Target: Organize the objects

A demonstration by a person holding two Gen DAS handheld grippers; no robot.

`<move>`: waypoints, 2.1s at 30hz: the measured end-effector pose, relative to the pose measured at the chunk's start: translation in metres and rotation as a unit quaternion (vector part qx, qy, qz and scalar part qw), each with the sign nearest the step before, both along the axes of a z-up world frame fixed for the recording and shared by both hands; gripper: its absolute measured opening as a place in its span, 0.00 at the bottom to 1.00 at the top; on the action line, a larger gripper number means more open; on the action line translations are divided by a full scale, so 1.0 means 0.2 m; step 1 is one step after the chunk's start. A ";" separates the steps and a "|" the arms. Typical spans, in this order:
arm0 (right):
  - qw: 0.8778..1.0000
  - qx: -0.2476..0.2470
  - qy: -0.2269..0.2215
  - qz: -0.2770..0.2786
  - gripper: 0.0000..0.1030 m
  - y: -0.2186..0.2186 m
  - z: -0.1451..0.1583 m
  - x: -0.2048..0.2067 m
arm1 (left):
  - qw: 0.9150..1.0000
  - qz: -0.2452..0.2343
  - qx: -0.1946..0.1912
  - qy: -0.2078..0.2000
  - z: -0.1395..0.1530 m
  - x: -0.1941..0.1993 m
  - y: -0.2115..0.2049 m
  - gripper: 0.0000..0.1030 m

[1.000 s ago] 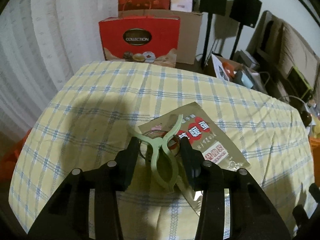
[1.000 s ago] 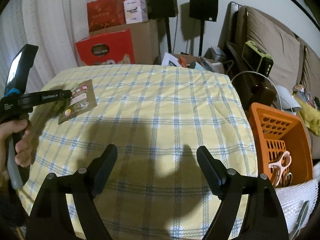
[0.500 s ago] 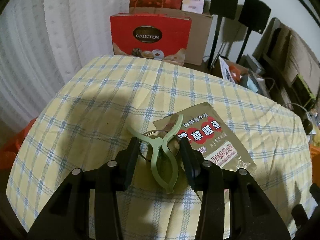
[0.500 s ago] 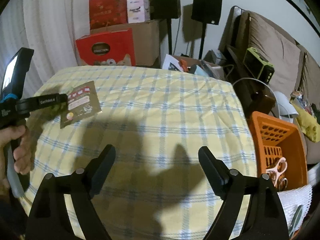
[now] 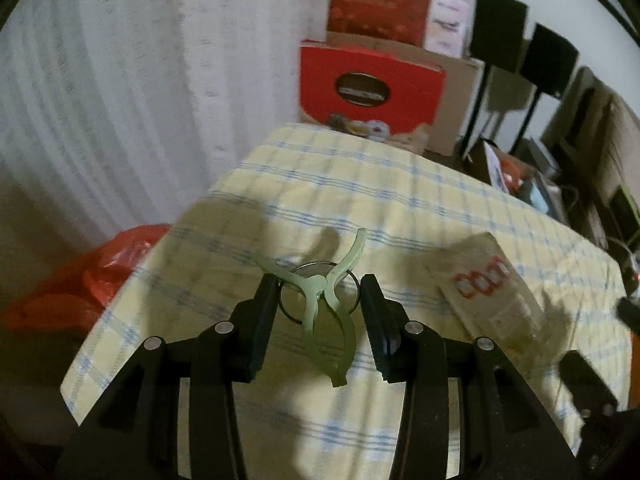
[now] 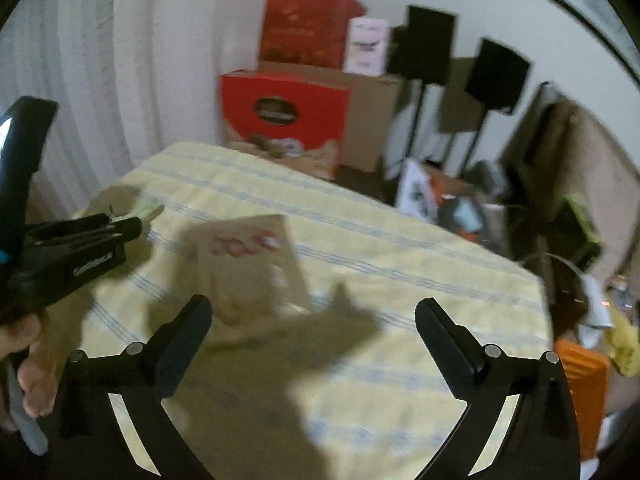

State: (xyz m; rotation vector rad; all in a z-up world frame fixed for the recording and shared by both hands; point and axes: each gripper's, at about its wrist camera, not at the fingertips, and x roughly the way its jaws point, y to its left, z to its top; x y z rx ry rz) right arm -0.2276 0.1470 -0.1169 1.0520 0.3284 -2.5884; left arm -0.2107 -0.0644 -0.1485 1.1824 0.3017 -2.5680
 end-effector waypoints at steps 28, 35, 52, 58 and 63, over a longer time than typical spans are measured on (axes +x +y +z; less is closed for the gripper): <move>0.991 0.024 -0.105 0.078 0.81 -0.32 -0.26 -0.29 | 1.000 -0.009 0.015 -0.008 -0.04 0.00 -0.04 0.38; 0.992 0.024 -0.094 0.078 0.57 -0.36 -0.23 -0.24 | 1.000 -0.011 0.014 -0.009 -0.04 0.00 -0.03 0.38; 0.997 0.025 -0.046 0.054 0.50 -0.37 -0.21 -0.16 | 1.000 -0.008 0.011 -0.011 -0.05 0.00 -0.04 0.38; 0.997 -0.048 -0.059 0.018 0.08 -0.24 -0.11 -0.19 | 1.000 -0.011 0.009 -0.013 -0.05 0.00 -0.04 0.38; 0.996 -0.037 -0.072 0.024 0.05 -0.24 -0.15 -0.18 | 1.000 -0.006 0.008 -0.017 -0.06 0.00 -0.05 0.38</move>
